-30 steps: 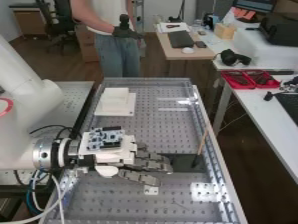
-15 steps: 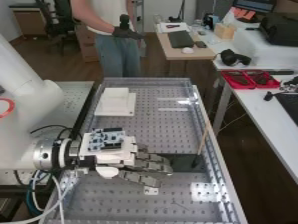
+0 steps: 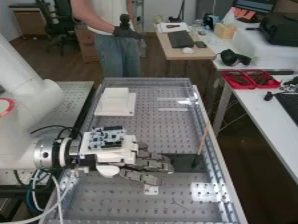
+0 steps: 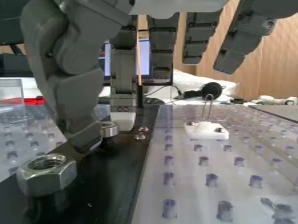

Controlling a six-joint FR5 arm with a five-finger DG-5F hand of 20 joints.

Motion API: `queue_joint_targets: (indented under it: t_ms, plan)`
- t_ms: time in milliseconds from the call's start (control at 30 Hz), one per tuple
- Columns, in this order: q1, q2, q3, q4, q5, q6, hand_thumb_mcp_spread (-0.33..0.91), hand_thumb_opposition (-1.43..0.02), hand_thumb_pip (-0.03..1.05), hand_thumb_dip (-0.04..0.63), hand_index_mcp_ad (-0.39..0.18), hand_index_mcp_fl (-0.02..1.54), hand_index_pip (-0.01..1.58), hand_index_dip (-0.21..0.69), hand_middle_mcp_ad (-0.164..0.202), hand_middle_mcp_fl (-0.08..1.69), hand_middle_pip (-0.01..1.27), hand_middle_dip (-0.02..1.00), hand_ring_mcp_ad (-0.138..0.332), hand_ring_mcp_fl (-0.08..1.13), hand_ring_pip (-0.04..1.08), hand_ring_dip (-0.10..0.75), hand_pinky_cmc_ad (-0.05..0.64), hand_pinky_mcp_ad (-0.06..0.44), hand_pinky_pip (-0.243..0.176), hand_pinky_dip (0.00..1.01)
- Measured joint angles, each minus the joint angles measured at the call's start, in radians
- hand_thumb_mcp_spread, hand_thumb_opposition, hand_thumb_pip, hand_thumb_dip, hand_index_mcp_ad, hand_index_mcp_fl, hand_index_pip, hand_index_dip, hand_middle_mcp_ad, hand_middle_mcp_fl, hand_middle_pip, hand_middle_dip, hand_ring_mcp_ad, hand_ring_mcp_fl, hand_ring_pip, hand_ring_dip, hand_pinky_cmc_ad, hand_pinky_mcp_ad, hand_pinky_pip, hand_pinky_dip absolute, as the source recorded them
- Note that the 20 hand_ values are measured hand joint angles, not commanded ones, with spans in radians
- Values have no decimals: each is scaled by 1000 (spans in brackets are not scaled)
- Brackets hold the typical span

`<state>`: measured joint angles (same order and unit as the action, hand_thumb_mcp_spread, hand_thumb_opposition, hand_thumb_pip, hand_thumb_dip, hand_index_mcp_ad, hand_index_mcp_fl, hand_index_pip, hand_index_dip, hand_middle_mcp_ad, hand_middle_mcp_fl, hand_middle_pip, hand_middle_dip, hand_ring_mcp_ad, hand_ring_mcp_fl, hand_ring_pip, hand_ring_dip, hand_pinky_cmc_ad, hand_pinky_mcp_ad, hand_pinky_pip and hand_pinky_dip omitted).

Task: Grab the bearing and place it in the white container

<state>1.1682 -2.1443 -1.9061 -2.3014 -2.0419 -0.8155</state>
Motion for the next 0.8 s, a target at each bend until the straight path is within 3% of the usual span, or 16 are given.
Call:
queue_joint_targets:
  t_ms: [800]
  plan:
    - [5,1,12,-16,-8,-6,492,-873,499,204,-112,443,1346,115,58,253,126,278,113,14,101,101,333,248,3,182]
